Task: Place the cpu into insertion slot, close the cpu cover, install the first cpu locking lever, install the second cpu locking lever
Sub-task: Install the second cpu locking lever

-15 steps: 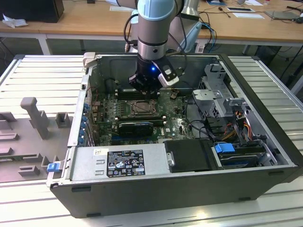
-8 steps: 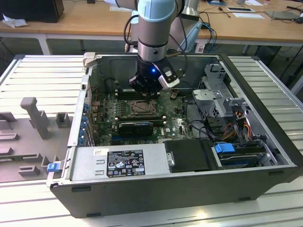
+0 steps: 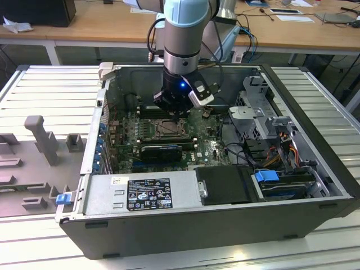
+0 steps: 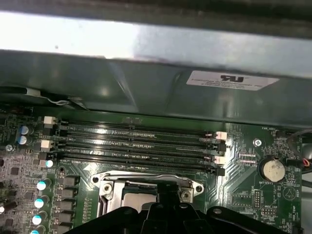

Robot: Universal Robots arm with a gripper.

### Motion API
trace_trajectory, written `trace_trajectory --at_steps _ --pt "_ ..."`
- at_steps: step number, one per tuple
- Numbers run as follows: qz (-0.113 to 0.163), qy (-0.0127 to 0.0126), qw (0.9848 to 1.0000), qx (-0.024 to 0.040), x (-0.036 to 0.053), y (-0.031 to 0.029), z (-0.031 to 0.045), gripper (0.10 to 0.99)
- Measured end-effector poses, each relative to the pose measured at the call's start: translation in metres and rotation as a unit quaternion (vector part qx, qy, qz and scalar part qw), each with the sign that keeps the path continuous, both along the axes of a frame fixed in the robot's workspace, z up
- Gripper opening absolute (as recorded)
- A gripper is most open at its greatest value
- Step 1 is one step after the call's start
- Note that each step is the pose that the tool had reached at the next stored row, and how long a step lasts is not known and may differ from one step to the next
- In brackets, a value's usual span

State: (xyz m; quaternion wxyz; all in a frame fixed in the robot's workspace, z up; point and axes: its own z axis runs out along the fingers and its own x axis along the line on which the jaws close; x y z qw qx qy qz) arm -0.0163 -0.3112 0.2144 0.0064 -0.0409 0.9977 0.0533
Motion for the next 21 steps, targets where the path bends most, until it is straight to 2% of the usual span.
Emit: trace_trajectory --at_steps 1,13,17,21 --pt "0.0 0.0 1.0 0.0 0.0 0.0 0.0048 0.106" --pt "0.0 -0.0001 1.0 0.0001 -0.0001 -0.0067 0.0046 0.106" --pt "0.0 -0.0001 1.0 0.0 -0.0003 -0.0073 0.0084 0.106" --pt "0.0 0.0 1.0 0.0 -0.0007 -0.0149 0.0086 0.106"
